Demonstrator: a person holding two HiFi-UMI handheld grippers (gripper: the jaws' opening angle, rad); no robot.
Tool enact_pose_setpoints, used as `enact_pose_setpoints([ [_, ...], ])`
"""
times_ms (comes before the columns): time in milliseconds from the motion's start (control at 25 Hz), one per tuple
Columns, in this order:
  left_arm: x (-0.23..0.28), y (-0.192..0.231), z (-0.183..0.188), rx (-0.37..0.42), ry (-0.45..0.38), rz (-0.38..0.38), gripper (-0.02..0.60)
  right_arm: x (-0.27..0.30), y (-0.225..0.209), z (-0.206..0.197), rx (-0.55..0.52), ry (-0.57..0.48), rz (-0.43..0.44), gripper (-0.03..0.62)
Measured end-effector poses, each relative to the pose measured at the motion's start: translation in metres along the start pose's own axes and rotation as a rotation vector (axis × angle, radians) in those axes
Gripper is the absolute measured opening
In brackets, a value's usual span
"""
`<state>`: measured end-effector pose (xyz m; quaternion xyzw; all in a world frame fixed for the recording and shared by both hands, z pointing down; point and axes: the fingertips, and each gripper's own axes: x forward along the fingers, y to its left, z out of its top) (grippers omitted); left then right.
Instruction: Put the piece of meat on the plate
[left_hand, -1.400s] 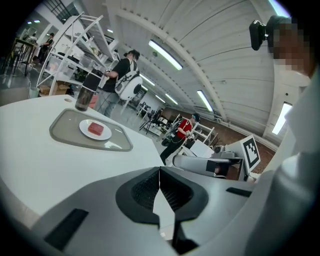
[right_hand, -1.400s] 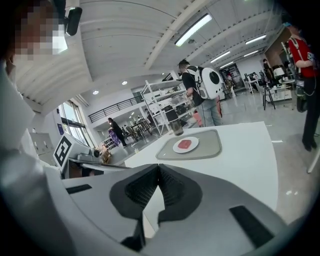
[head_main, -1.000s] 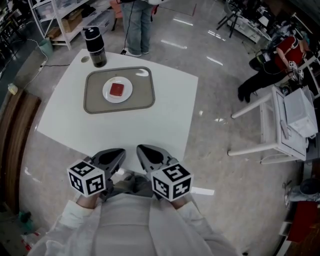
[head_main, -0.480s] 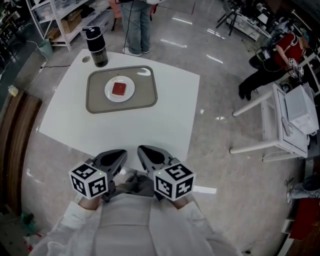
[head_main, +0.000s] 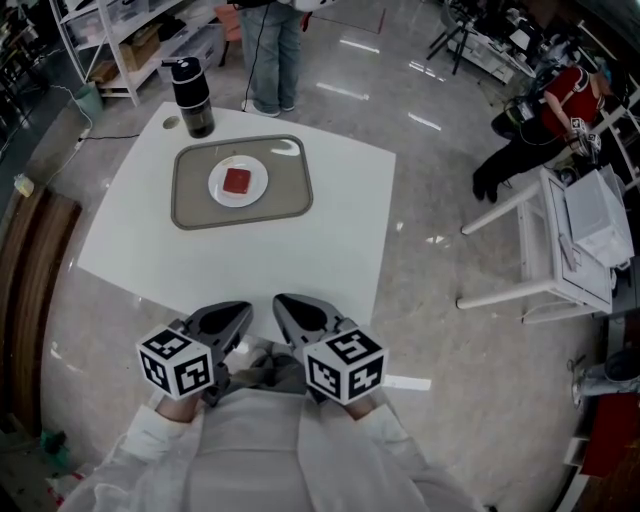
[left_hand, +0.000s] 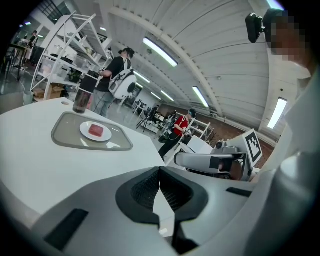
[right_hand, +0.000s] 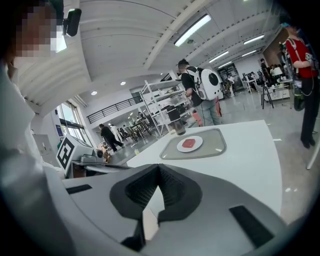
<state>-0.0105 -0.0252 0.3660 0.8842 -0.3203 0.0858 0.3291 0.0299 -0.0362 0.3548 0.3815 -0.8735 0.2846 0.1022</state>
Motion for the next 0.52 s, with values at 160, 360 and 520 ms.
enact_pose_setpoints([
  [160, -0.0008, -0.0023, -0.0025, 0.007, 0.006, -0.008, 0.011, -0.0008, 0.001, -0.0031, -0.001, 0.002, -0.004, 0.015],
  [360, -0.0026, -0.0026, -0.0031, 0.016, 0.007, -0.011, 0.01, 0.0001, 0.0017, -0.0043, -0.002, 0.002, -0.014, 0.015],
  [520, -0.0041, -0.0048, -0.0038, 0.008, 0.009, -0.011, 0.011, -0.0021, 0.0021, -0.0033, 0.003, -0.003, -0.019, 0.015],
])
